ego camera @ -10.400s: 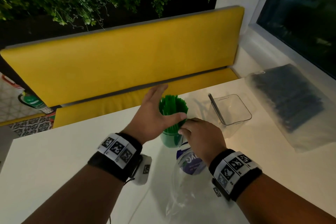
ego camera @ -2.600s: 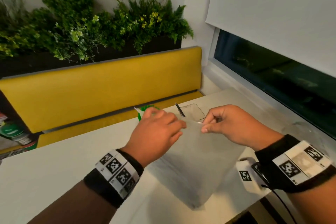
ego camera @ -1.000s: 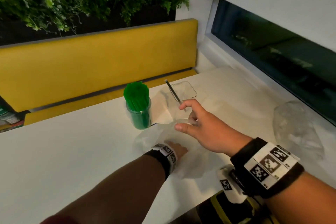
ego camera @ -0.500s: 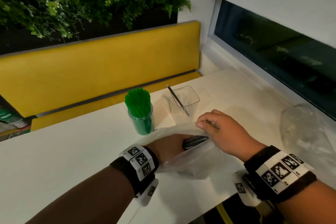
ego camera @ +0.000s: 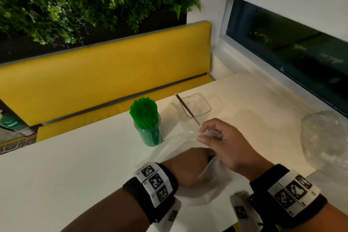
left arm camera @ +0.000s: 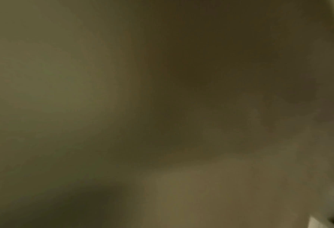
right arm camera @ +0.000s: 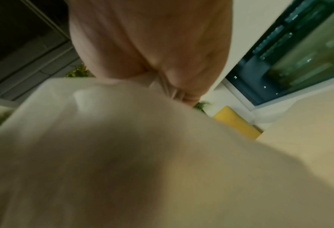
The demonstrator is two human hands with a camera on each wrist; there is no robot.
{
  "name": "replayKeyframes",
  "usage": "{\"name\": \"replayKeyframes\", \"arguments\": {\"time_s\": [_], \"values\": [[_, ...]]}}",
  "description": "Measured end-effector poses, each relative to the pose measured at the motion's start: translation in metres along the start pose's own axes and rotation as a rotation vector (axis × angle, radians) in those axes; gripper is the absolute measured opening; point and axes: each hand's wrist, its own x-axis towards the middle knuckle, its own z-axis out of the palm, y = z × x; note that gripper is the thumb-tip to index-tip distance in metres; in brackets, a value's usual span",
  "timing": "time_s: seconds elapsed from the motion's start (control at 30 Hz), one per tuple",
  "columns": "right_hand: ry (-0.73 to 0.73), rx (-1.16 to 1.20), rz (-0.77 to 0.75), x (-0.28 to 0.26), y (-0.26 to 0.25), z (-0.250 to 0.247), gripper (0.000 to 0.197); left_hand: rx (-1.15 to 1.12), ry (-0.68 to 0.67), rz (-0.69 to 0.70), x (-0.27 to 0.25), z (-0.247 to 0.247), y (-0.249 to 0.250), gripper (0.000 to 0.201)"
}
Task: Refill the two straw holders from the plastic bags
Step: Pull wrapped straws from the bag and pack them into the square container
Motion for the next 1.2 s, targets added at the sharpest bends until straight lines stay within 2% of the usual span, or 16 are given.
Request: {"name": "replayKeyframes", "arguments": {"time_s": [0.07, 0.13, 0.2, 0.27, 0.4, 0.47, 0.53, 0.6, 0.7, 0.8, 0.9, 0.97, 1.0, 1.07, 1.13, 1.2], "values": [[0.023, -0.066, -0.010, 0.008, 0.008, -0.016, 0.012, 0.005, -0.030, -0.007, -0.004, -0.009, 0.001, 0.025], [0.029, -0.142, 0.013, 0.017, 0.022, -0.029, 0.016, -0.041, 0.085, -0.006, -0.007, -0.024, -0.001, 0.015], [0.006, -0.301, 0.057, 0.026, 0.041, -0.035, 0.018, -0.253, 0.214, -0.012, -0.014, -0.043, 0.002, 0.009], [-0.033, -0.477, 0.086, 0.031, 0.056, -0.036, 0.017, -0.490, 0.319, 0.021, -0.018, -0.060, 0.010, 0.016], [-0.048, -0.540, 0.043, 0.037, 0.066, -0.025, 0.010, -0.726, 0.762, 0.256, -0.014, -0.117, 0.040, 0.020], [-0.059, -0.630, 0.097, 0.046, 0.065, -0.016, 0.027, -0.891, 0.964, 0.444, -0.006, -0.156, 0.054, 0.016], [-0.020, -0.740, 0.091, 0.059, 0.068, -0.008, 0.045, -0.909, 1.078, 0.599, 0.013, -0.184, 0.058, 0.014], [-0.007, -0.889, 0.046, 0.073, 0.075, -0.003, 0.057, -0.866, 1.148, 0.595, 0.047, -0.191, 0.048, 0.018], [-0.032, -0.971, 0.078, 0.094, 0.088, 0.002, 0.056, -0.909, 1.157, 0.340, 0.104, -0.166, 0.013, 0.020], [-0.033, -0.938, 0.097, 0.104, 0.095, 0.002, 0.045, -0.924, 1.085, 0.079, 0.146, -0.127, -0.036, 0.017], [0.013, -0.915, 0.086, 0.108, 0.096, 0.003, 0.038, -0.568, 0.820, -0.260, 0.169, -0.093, -0.079, 0.033], [0.028, -0.916, 0.081, 0.110, 0.096, 0.003, 0.034, -0.338, 0.696, -0.425, 0.171, -0.084, -0.096, 0.060], [0.035, -0.917, 0.078, 0.112, 0.096, 0.003, 0.032, -0.363, 0.720, -0.429, 0.170, -0.084, -0.099, 0.077], [0.041, -0.904, 0.081, 0.113, 0.096, 0.003, 0.031, -0.502, 0.856, -0.303, 0.166, -0.086, -0.099, 0.099], [0.048, -0.892, 0.087, 0.114, 0.096, 0.003, 0.030, -0.455, 0.913, -0.192, 0.168, -0.085, -0.092, 0.098], [0.056, -0.880, 0.089, 0.115, 0.096, 0.005, 0.029, -0.262, 0.819, -0.172, 0.174, -0.080, -0.086, 0.082]]}}
